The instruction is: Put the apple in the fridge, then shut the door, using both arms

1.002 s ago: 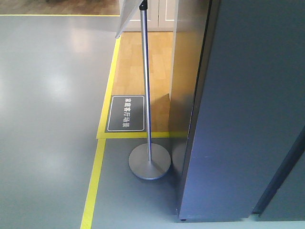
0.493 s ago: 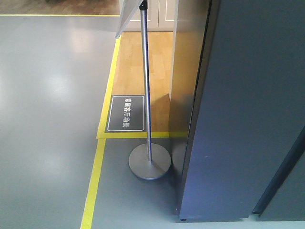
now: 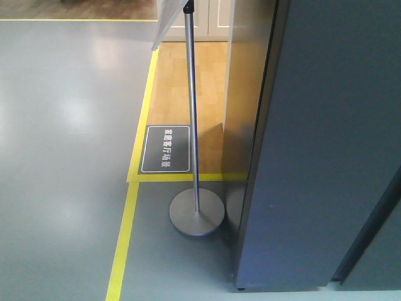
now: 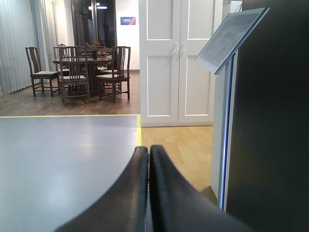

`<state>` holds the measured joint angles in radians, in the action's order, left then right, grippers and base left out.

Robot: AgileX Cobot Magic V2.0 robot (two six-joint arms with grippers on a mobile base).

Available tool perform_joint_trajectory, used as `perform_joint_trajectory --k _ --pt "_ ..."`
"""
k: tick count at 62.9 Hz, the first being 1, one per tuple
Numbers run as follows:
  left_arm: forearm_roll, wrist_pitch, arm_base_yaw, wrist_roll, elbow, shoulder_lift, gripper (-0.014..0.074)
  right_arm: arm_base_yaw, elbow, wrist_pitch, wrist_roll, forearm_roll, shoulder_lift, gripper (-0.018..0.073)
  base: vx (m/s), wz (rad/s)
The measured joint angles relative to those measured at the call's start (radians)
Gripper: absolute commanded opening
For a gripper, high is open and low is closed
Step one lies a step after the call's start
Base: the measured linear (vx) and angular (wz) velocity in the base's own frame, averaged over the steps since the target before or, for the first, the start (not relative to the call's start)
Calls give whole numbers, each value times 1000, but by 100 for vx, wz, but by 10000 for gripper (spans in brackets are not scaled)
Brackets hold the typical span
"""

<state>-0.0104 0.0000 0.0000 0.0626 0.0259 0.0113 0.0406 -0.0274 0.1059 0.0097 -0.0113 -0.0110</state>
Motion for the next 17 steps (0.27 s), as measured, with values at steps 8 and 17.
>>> perform_joint_trajectory --k 8,17 --pt "0 0 0 0 0 0 -6 0 0 0 0 0 0 -3 0 0" --pt "0 0 0 0 0 0 -6 0 0 0 0 0 0 -3 0 0"
